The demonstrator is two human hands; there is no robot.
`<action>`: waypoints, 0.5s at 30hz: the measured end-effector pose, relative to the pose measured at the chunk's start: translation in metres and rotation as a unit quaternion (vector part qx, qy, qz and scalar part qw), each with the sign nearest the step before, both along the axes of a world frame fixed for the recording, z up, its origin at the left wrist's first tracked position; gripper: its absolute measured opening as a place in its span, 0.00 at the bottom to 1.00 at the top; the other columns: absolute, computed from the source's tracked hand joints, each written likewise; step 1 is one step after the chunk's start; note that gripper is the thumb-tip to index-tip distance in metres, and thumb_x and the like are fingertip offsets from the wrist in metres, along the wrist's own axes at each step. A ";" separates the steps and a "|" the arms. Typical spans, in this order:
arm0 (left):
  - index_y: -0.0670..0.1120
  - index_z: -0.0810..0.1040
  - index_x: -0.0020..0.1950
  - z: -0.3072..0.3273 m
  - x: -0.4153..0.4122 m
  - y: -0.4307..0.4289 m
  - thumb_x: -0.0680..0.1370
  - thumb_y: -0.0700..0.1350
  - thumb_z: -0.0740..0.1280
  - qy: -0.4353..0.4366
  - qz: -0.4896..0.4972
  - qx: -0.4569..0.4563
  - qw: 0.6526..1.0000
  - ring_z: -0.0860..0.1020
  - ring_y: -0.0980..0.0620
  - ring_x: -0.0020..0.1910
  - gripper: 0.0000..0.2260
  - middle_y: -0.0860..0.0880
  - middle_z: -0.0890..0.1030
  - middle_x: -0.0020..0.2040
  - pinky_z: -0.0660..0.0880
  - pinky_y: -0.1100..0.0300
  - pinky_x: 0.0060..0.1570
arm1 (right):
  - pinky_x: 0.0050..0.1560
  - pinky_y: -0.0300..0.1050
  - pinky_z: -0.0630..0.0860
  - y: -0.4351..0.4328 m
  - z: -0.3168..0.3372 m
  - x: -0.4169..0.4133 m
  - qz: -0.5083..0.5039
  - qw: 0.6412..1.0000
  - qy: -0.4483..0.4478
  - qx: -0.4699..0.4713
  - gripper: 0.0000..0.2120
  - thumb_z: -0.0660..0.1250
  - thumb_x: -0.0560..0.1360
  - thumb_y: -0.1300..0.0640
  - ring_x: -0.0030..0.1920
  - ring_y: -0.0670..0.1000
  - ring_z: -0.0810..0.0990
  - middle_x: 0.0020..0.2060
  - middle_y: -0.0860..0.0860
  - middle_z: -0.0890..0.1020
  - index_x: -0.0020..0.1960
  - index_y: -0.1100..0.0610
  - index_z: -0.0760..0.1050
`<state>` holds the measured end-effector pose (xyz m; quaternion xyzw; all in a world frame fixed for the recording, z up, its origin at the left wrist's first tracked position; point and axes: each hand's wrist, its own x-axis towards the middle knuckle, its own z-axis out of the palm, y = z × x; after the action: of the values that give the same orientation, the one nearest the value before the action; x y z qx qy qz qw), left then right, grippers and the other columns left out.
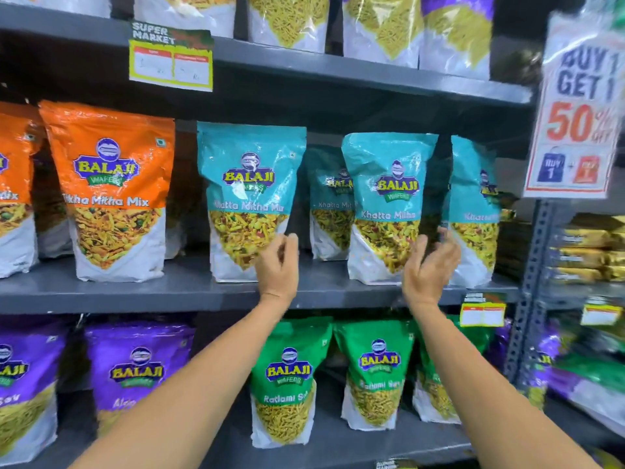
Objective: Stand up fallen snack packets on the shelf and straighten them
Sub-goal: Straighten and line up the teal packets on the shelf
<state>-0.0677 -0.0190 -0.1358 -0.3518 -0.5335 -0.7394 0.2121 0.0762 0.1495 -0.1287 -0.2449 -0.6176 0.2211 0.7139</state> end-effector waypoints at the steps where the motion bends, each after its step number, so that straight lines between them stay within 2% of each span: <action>1: 0.50 0.69 0.33 0.002 0.011 0.014 0.76 0.56 0.59 -0.006 -0.031 -0.019 0.999 0.70 0.50 0.32 0.15 0.44 0.72 0.30 0.68 0.47 0.33 | 0.68 0.53 0.62 0.013 0.006 0.006 0.023 0.999 -0.027 -0.011 0.24 0.54 0.80 0.51 0.66 0.62 0.68 0.64 0.64 0.71 0.67 0.67 0.65; 3: 0.47 0.74 0.46 0.008 0.027 0.042 0.78 0.55 0.59 -0.035 -0.071 -0.084 0.993 0.75 0.47 0.41 0.13 0.45 0.78 0.42 0.67 0.56 0.41 | 0.75 0.51 0.52 0.033 0.013 0.011 0.090 0.992 -0.079 -0.049 0.27 0.51 0.81 0.49 0.75 0.59 0.59 0.73 0.62 0.63 0.74 0.64 0.57; 5: 0.46 0.72 0.62 0.014 0.037 0.066 0.80 0.57 0.56 -0.072 -0.096 -0.170 0.978 0.75 0.46 0.56 0.18 0.45 0.76 0.58 0.65 0.62 0.50 | 0.75 0.46 0.46 0.047 0.013 0.012 0.157 0.974 -0.138 -0.091 0.26 0.48 0.83 0.50 0.78 0.56 0.52 0.77 0.59 0.55 0.77 0.61 0.51; 6: 0.49 0.67 0.69 0.015 0.037 0.077 0.80 0.59 0.54 -0.083 -0.109 -0.214 0.967 0.72 0.46 0.63 0.22 0.46 0.73 0.66 0.65 0.61 0.55 | 0.74 0.44 0.47 0.049 0.011 0.011 0.186 0.963 -0.167 -0.101 0.26 0.46 0.83 0.49 0.78 0.54 0.52 0.78 0.57 0.54 0.77 0.60 0.50; 8: 0.54 0.57 0.76 0.016 0.032 0.095 0.78 0.65 0.49 -0.096 -0.125 -0.293 0.943 0.64 0.45 0.73 0.29 0.49 0.63 0.76 0.63 0.52 0.68 | 0.74 0.44 0.48 0.048 0.004 0.001 0.224 0.945 -0.213 -0.108 0.28 0.44 0.82 0.47 0.78 0.53 0.52 0.78 0.56 0.53 0.78 0.59 0.48; 10: 0.55 0.50 0.78 0.018 0.025 0.105 0.77 0.66 0.47 -0.107 -0.128 -0.325 0.931 0.58 0.44 0.77 0.31 0.50 0.56 0.79 0.58 0.44 0.73 | 0.74 0.46 0.48 0.048 0.000 -0.013 0.229 0.942 -0.230 -0.087 0.29 0.44 0.82 0.45 0.78 0.55 0.53 0.78 0.57 0.56 0.78 0.59 0.49; 11: 0.55 0.49 0.78 0.019 0.020 0.108 0.77 0.67 0.46 -0.116 -0.128 -0.319 0.932 0.58 0.44 0.77 0.32 0.49 0.56 0.79 0.58 0.44 0.74 | 0.75 0.48 0.49 0.048 0.001 -0.018 0.236 0.940 -0.234 -0.078 0.29 0.44 0.82 0.45 0.77 0.56 0.55 0.77 0.58 0.58 0.78 0.59 0.50; 13: 0.55 0.52 0.78 0.021 0.012 0.110 0.78 0.65 0.47 -0.133 -0.118 -0.291 0.940 0.61 0.43 0.76 0.30 0.48 0.60 0.78 0.59 0.46 0.73 | 0.73 0.49 0.55 0.050 0.004 -0.024 0.264 0.930 -0.242 -0.081 0.29 0.46 0.81 0.44 0.75 0.56 0.60 0.74 0.58 0.63 0.77 0.58 0.53; 15: 0.51 0.59 0.76 0.026 0.004 0.108 0.80 0.60 0.48 -0.153 -0.097 -0.238 0.954 0.63 0.44 0.74 0.27 0.47 0.64 0.76 0.61 0.52 0.71 | 0.65 0.45 0.62 0.055 0.008 -0.026 0.310 0.920 -0.206 -0.123 0.26 0.49 0.81 0.44 0.66 0.54 0.70 0.67 0.56 0.71 0.73 0.57 0.60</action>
<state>-0.0639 0.0893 -0.1103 -0.3248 -0.6834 -0.6529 -0.0344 0.0503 0.2041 -0.1202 -0.1670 -0.7639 0.4501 0.4312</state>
